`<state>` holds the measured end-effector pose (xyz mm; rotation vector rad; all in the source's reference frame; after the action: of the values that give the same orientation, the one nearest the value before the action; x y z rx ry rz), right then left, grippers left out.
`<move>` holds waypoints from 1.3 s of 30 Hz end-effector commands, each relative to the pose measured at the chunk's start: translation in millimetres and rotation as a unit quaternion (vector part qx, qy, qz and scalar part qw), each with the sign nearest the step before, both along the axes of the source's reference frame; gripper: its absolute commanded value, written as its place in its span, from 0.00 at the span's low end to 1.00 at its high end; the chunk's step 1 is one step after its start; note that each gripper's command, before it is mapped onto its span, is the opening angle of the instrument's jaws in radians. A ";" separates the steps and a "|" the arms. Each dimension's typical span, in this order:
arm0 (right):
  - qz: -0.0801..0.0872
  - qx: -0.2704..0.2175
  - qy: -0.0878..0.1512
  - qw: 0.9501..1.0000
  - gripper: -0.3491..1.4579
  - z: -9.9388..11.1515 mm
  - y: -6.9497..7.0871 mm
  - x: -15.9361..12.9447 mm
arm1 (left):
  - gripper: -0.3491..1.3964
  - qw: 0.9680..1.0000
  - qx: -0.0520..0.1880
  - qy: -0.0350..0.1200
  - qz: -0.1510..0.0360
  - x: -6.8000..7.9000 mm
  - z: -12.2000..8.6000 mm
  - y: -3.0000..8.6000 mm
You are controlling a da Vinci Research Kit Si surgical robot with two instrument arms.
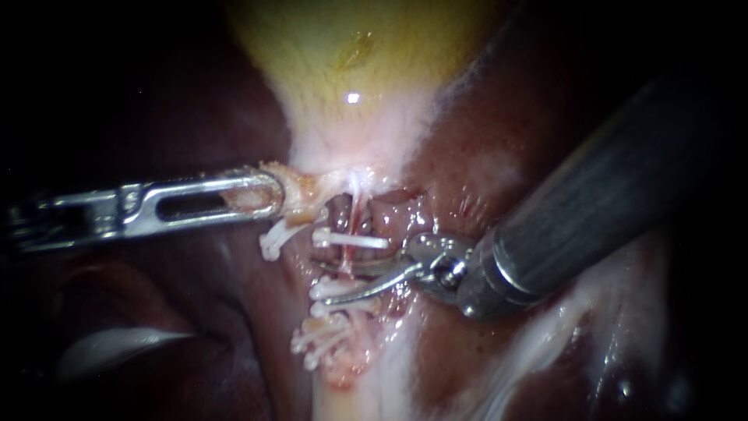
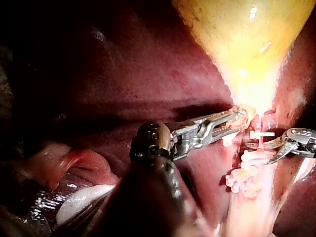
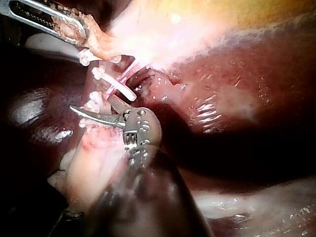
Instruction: Go to the cutting position right tube
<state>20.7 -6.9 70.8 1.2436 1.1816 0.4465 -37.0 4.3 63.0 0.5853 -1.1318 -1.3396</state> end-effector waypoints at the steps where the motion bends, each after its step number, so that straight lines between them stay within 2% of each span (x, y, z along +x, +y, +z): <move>1: 0.002 0.002 0.003 1.000 1.00 0.0 0.0 0.1 | 0.00 1.000 0.000 0.000 0.000 0.0 0.0 0.0; 7: 0.015 0.010 0.017 1.000 1.00 0.2 0.2 0.7 | 0.00 1.000 0.000 0.001 0.001 0.0 0.2 0.0; 11: 0.027 0.020 0.036 0.999 1.00 0.3 0.3 1.2 | 0.00 1.000 0.001 0.002 0.002 0.0 0.5 0.1; 24: 0.021 0.033 0.071 0.997 1.00 -0.8 0.0 1.1 | 0.00 1.000 0.000 0.002 0.002 0.1 0.6 0.1; 32: 0.024 0.046 0.086 0.995 0.99 -2.5 0.9 0.7 | 0.00 1.000 0.001 0.003 0.003 0.1 0.6 0.1; 39: 0.029 0.051 0.093 0.994 0.99 -2.6 1.2 0.6 | 0.00 1.000 0.001 0.003 0.003 0.1 0.7 0.1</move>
<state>21.2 -5.7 68.2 1.3658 1.3715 0.4453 -36.9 4.4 63.7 0.5857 -1.1232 -1.3363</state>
